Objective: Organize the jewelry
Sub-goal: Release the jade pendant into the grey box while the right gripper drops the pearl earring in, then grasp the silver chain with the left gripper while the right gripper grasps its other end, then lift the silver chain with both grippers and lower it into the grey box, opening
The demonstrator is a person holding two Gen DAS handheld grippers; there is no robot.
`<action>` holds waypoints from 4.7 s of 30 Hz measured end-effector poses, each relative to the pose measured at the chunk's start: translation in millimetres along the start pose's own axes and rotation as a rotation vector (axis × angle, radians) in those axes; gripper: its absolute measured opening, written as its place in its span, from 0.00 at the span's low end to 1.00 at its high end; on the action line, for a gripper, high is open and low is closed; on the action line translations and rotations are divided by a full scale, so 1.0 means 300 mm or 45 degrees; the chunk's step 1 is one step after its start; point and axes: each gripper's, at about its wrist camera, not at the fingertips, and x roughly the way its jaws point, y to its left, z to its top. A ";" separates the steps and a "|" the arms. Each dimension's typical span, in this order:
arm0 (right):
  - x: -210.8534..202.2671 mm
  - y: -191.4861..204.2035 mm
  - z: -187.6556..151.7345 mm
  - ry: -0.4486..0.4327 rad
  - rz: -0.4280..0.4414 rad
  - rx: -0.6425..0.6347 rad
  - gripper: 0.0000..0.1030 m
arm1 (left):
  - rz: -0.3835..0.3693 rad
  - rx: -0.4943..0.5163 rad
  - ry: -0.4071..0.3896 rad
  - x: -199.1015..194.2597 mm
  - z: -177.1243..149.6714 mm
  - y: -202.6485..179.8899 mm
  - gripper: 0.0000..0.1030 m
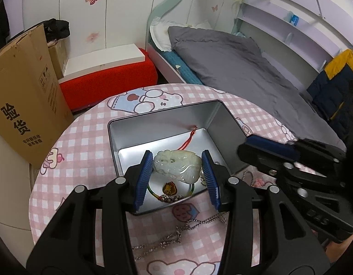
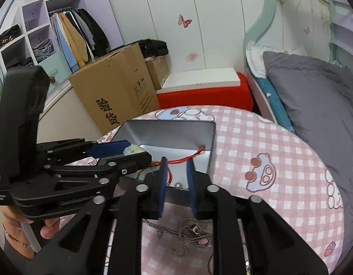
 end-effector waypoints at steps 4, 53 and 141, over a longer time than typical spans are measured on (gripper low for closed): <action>-0.027 -0.018 -0.007 -0.044 -0.032 0.010 0.32 | -0.001 0.000 0.034 0.028 -0.001 -0.005 0.42; -0.252 -0.049 -0.307 -0.007 -0.136 0.101 0.46 | 0.134 -0.030 0.052 -0.147 -0.365 0.103 0.62; -0.288 0.159 0.242 -0.249 0.042 -0.247 0.15 | -0.104 0.071 -0.304 -0.394 0.129 -0.028 0.04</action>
